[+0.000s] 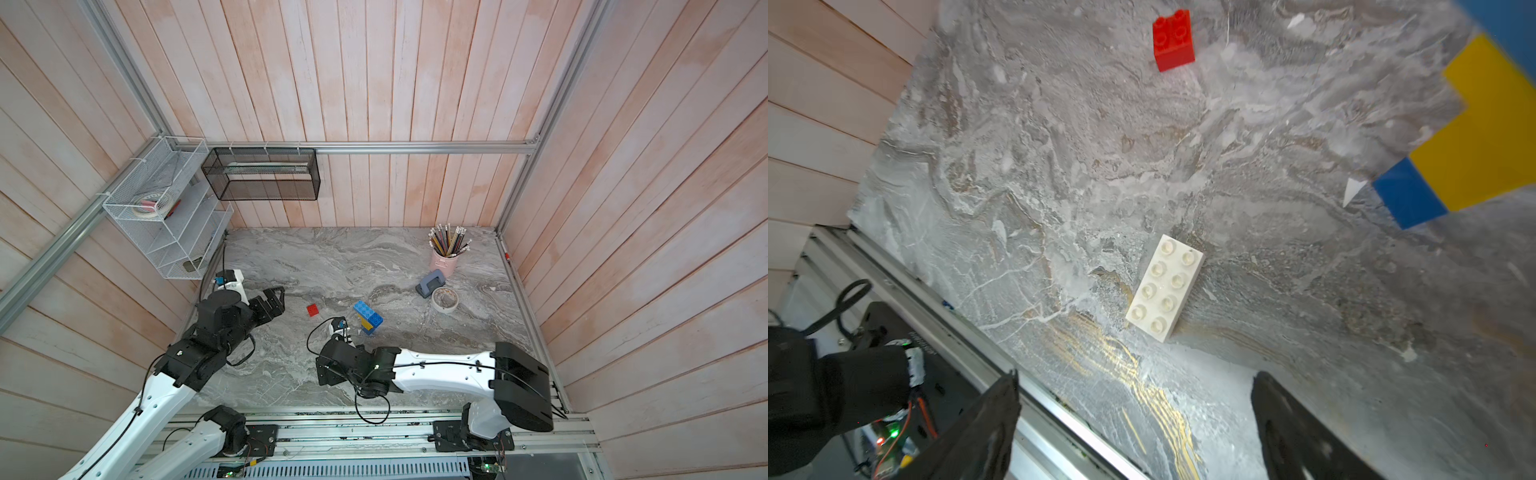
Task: Assemble a spoon with lego
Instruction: Pick up the lego brick from the center of the board.
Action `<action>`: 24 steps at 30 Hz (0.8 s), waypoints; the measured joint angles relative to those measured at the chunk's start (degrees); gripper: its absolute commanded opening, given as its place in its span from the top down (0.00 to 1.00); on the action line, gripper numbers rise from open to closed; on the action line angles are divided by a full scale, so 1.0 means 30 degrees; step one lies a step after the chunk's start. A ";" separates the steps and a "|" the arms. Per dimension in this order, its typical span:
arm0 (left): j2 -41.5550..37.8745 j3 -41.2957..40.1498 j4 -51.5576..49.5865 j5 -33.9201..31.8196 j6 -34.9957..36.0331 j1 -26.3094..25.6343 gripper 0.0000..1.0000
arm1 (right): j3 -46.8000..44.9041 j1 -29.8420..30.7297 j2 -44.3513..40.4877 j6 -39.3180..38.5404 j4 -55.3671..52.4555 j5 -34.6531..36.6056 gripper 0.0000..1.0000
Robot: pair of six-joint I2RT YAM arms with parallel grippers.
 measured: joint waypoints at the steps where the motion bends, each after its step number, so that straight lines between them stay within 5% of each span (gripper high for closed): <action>1: -0.0219 0.0102 0.0007 -0.0058 0.0189 0.0000 0.00 | 0.0233 -0.0087 0.0729 0.0153 0.0058 -0.0102 0.13; 9: -0.1304 0.0109 -0.0568 0.0102 0.1027 0.0000 0.00 | 0.2747 -0.0882 0.4940 0.1005 0.0226 -0.0867 0.24; 17: -0.1800 0.0080 -0.0918 0.0415 0.1413 0.0000 0.00 | 0.4087 -0.1064 0.6171 0.1188 -0.0481 -0.0911 0.38; 24: -0.1800 -0.0240 -0.0925 0.0743 0.1552 0.0000 0.00 | 0.4087 -0.1064 0.6761 0.1428 -0.1158 -0.0889 0.39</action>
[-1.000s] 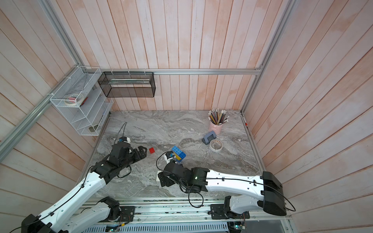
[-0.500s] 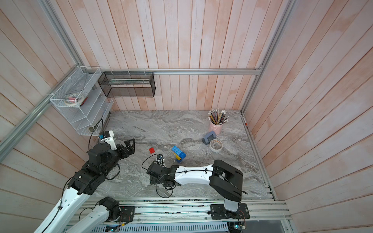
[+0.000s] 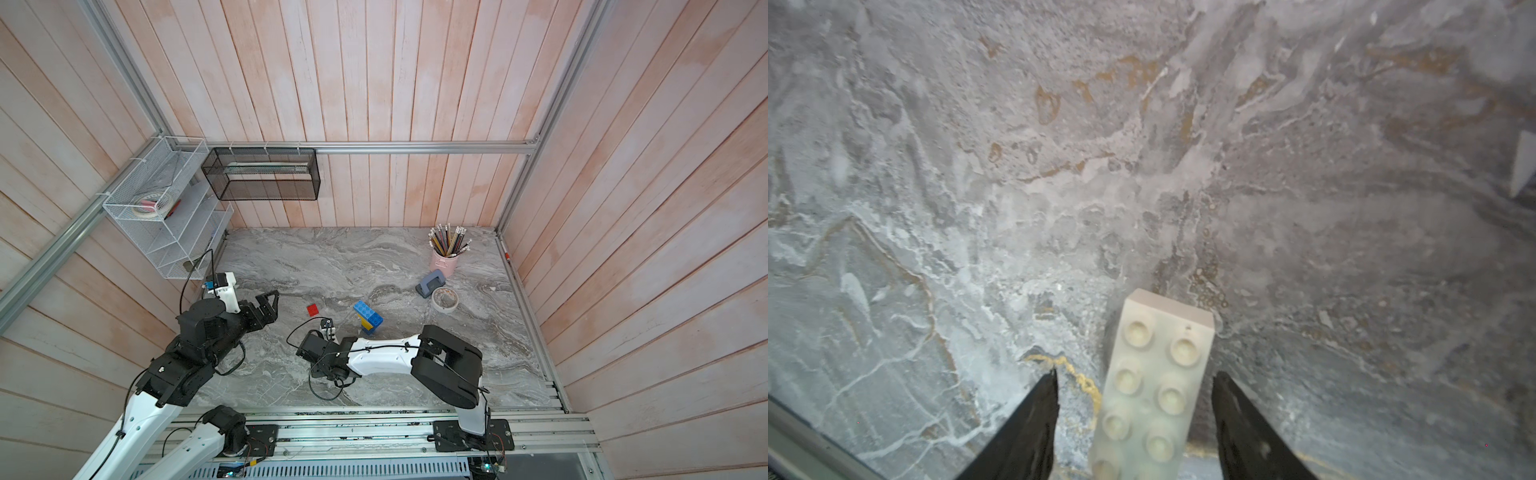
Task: Assemble a spoon with lego
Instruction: Pick up the lego brick from the center of the board, then assemble the lego brick with the lego brick.
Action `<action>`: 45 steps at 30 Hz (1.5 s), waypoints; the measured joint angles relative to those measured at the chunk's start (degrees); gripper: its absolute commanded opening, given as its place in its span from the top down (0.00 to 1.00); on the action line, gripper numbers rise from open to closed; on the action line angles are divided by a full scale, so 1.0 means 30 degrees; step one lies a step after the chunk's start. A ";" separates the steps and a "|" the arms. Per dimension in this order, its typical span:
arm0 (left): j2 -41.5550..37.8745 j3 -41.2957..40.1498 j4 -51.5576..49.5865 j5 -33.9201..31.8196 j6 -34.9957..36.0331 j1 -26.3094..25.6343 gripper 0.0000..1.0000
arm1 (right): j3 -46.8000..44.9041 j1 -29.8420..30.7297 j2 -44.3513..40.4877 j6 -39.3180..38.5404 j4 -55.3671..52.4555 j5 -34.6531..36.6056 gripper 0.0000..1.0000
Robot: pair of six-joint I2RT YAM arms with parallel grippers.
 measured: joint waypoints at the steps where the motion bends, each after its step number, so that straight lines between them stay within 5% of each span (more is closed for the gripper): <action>1: 0.0000 -0.0051 0.0007 0.0007 0.0007 0.0000 0.00 | 0.0000 0.0000 0.0073 0.0007 -0.0044 0.0000 0.39; 10: -0.0051 -0.0306 0.0000 0.0073 0.0080 0.0000 0.00 | 0.0794 0.0000 0.0831 -0.0131 -0.0605 0.0219 0.62; 13: -0.0051 -0.0328 0.0000 0.0073 0.0160 0.0000 0.00 | 0.1042 0.0022 0.0947 -0.0189 -0.0845 0.0372 0.78; 21: -0.0058 -0.0328 0.0000 0.0073 0.0211 0.0000 0.00 | 0.1945 0.0226 0.1093 -0.1056 -0.2601 0.0976 0.91; 31: -0.1166 -0.0430 0.0466 0.1676 0.0197 0.0000 0.00 | 0.2652 -0.0430 -0.2914 -0.6594 -0.4699 0.0714 0.93; 38: -0.0036 -0.2193 0.2885 0.4648 0.0197 0.0000 0.00 | 0.2820 -0.4342 -0.8087 -1.1336 -0.5129 -0.0095 0.95; 45: 0.2157 -0.4750 0.5100 0.6637 0.0036 -0.0867 0.00 | 0.3366 -0.7497 -0.7847 -1.5620 -0.6164 -0.2317 0.96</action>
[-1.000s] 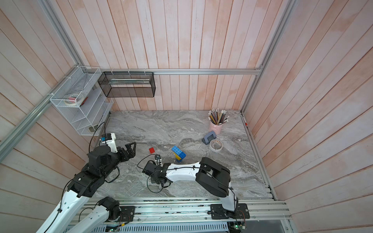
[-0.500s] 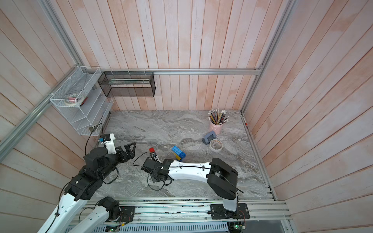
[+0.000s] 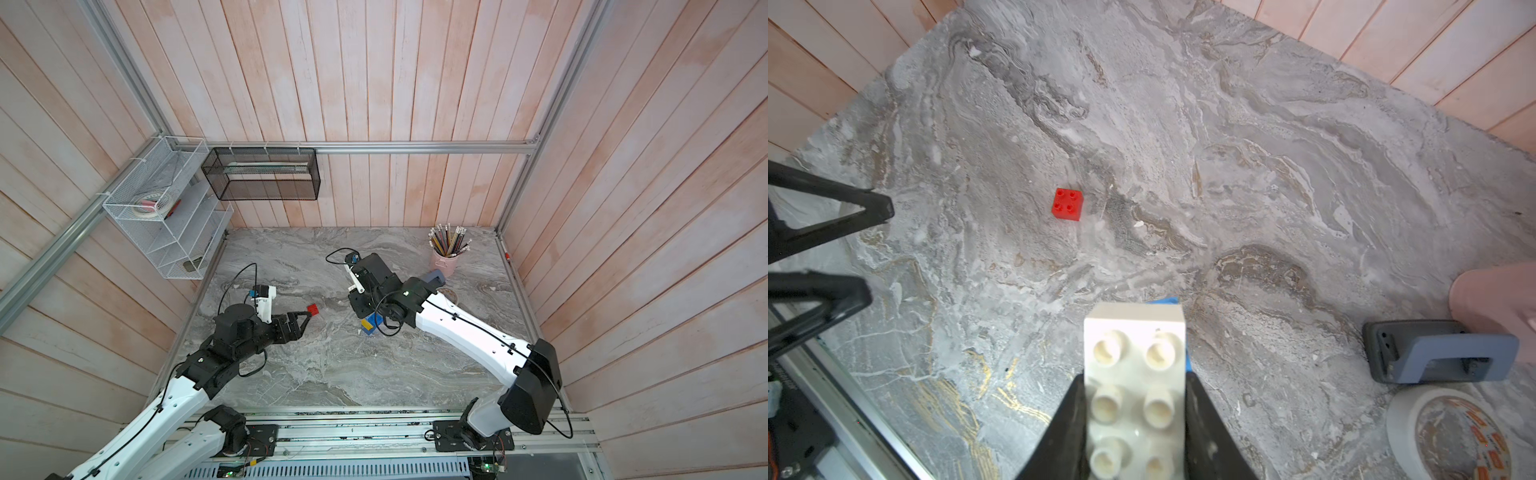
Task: Assemble a spoon with lego
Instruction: Assemble the lego brick with the lego brick.
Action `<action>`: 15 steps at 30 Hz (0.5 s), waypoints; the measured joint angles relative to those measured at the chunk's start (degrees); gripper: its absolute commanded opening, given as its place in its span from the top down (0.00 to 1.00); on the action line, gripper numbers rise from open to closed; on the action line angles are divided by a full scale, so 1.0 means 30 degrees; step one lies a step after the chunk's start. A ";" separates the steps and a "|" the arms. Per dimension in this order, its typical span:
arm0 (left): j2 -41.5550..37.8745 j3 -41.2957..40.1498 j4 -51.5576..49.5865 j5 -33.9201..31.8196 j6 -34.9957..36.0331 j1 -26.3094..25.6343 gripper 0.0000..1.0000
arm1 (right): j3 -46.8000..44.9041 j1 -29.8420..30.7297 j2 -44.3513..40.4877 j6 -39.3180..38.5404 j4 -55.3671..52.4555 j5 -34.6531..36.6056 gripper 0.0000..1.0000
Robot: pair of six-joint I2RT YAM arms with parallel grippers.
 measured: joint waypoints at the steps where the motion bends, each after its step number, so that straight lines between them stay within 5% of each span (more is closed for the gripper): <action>1: 0.0138 -0.0080 0.0219 0.0066 0.0000 -0.0219 0.00 | 0.0044 -0.0233 0.0255 -0.0401 -0.0197 -0.0226 0.96; 15: 0.0984 -0.1464 0.2441 0.0291 0.0007 -0.1523 0.00 | 0.1749 -0.1304 0.2747 -0.3869 -0.2630 -0.2069 0.96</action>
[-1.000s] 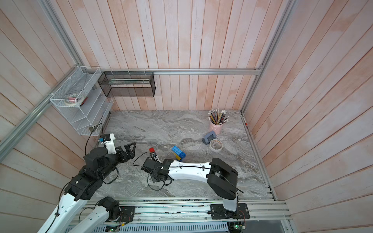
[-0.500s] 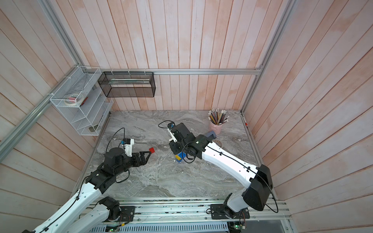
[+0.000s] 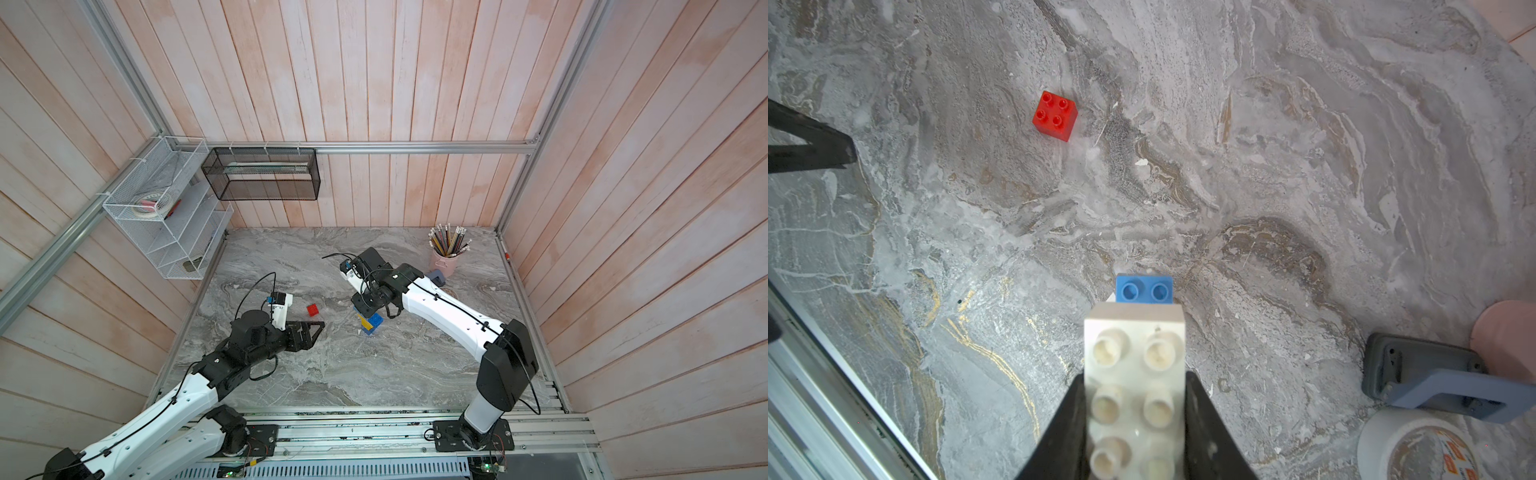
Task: Assemble a spoon with lego
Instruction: Assemble the lego brick with the lego brick.
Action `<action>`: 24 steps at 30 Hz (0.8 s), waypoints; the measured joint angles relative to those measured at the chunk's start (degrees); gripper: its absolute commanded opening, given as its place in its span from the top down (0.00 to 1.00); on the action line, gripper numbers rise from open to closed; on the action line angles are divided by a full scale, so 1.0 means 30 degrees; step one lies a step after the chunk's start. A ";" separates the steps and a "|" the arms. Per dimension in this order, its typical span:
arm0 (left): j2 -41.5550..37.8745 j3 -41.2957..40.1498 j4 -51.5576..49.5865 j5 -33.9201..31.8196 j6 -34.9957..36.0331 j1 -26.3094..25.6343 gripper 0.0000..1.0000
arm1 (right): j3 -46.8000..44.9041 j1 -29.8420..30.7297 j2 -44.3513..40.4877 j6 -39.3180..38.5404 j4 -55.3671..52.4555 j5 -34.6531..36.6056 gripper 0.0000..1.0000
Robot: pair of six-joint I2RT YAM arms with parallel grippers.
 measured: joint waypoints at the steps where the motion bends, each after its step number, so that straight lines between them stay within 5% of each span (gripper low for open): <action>1: 0.0000 -0.0073 0.0102 0.0000 0.0000 -0.0015 0.00 | 0.0000 -0.0058 0.0044 -0.0058 -0.0044 -0.0015 0.96; 24: 0.0000 -0.1013 0.0707 0.0007 -0.0357 -0.0087 0.00 | -0.1617 -0.0736 0.0488 -0.0401 0.0969 -0.0794 0.96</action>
